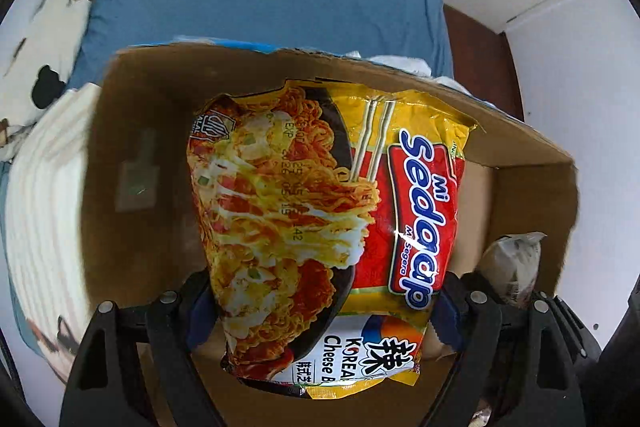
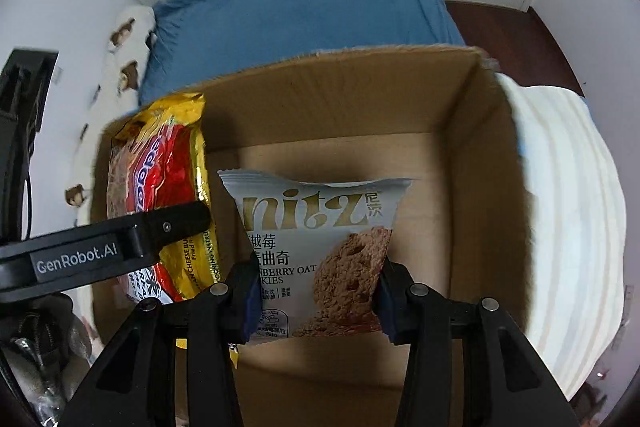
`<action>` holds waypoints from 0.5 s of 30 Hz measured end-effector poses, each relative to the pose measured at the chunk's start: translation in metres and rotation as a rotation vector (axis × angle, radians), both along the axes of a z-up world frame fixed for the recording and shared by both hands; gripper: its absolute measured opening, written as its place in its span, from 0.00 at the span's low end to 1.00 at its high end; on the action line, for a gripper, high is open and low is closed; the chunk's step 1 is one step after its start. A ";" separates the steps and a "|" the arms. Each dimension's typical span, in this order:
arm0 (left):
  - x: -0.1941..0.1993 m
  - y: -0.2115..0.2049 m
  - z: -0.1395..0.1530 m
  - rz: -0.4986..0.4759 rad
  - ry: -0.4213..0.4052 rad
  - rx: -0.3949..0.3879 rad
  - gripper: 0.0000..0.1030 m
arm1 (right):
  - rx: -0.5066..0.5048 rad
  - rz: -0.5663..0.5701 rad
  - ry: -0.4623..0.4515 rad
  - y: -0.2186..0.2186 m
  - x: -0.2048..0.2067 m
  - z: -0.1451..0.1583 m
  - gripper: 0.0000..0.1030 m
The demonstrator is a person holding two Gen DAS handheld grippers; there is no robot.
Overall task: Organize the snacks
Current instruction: 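Carry both packs into the cardboard box and open both tools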
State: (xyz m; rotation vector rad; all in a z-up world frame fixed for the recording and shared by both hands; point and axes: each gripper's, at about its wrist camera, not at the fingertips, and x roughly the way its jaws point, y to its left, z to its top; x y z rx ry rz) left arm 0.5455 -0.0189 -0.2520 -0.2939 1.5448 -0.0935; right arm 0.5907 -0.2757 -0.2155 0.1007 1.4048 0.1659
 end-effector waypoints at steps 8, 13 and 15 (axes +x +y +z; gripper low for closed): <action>0.019 -0.022 -0.025 -0.059 0.053 0.034 0.83 | -0.050 0.020 0.061 0.000 0.021 -0.049 0.48; 0.032 -0.015 -0.036 -0.053 0.055 0.026 0.85 | -0.103 0.054 0.115 0.001 0.031 -0.071 0.92; 0.030 -0.012 -0.029 -0.058 0.036 0.030 0.92 | -0.095 0.060 0.124 0.000 0.031 -0.075 0.92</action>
